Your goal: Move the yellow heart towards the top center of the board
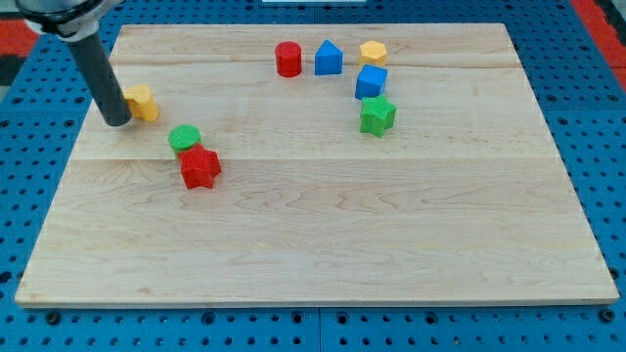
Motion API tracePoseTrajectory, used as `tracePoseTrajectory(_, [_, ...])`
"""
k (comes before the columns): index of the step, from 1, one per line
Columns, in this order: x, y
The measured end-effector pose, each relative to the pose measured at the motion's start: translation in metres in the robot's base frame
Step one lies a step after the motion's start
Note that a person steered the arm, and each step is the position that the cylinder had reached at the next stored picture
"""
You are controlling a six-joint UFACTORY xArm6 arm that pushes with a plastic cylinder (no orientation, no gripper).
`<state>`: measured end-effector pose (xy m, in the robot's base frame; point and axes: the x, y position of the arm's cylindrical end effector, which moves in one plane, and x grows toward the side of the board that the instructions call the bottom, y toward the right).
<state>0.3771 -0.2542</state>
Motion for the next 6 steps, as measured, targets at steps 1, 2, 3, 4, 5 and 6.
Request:
tracePoseTrajectory(1, [-0.017,-0.006])
tracePoseTrajectory(2, [-0.020,0.028])
tracePoseTrajectory(3, [-0.018,0.082])
tracePoseTrajectory(4, [-0.018,0.128])
tracePoseTrajectory(5, [-0.018,0.158])
tracePoseTrajectory(6, [-0.018,0.151])
